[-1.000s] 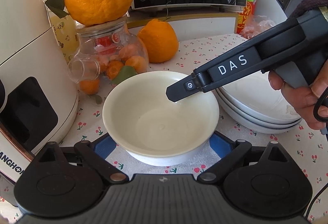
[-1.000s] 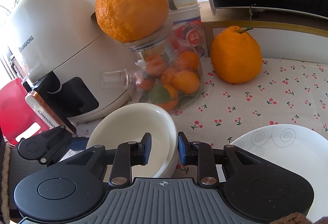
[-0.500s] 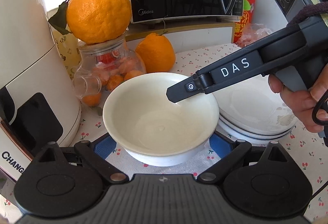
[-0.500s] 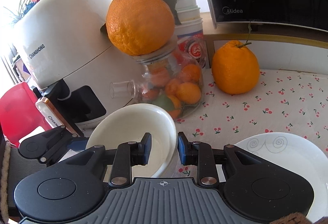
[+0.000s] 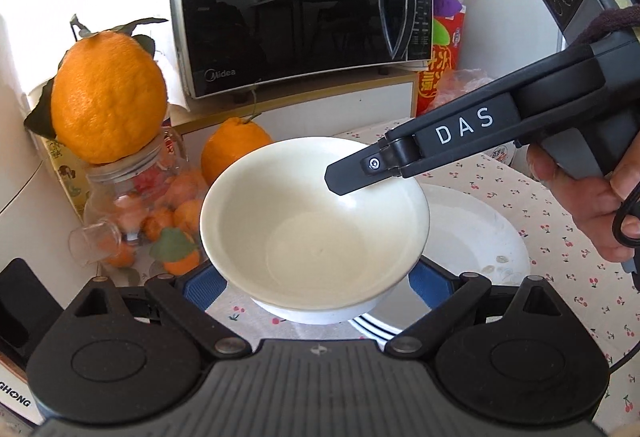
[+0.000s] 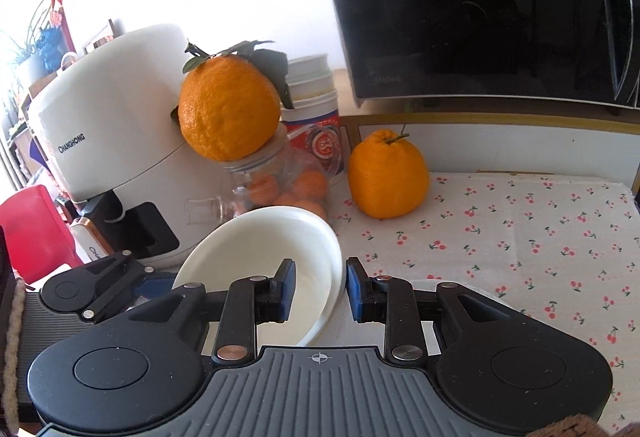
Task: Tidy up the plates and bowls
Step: 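Carry the bowl stack onto the plate stack and open both grippers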
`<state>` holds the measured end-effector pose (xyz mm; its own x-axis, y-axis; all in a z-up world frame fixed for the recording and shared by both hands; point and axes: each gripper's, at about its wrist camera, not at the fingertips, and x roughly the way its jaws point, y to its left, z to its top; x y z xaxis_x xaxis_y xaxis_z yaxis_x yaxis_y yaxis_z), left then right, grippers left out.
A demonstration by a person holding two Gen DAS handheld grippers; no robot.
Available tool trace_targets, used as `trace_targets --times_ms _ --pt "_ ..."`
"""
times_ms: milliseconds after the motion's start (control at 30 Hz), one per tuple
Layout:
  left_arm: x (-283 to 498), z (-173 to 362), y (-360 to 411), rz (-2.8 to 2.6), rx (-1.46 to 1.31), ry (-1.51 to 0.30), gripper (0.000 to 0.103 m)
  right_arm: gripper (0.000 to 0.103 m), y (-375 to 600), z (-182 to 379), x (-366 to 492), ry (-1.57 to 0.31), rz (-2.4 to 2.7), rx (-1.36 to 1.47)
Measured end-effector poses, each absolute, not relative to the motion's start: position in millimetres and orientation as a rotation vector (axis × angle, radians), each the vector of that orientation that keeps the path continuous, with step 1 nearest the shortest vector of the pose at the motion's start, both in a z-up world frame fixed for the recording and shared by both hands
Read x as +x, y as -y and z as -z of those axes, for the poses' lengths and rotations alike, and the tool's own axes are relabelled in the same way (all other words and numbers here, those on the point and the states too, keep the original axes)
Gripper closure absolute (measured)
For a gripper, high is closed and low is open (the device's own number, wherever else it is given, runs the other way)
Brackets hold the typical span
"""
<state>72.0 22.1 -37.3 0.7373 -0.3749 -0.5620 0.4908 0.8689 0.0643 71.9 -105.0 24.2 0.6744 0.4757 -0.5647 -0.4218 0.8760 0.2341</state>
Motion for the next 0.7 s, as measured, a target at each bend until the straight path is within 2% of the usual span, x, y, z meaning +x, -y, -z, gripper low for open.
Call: trace_targets --times_ms 700 --pt "72.9 57.7 36.0 0.578 0.249 -0.604 0.006 0.076 184.1 -4.4 73.6 -0.741 -0.427 0.084"
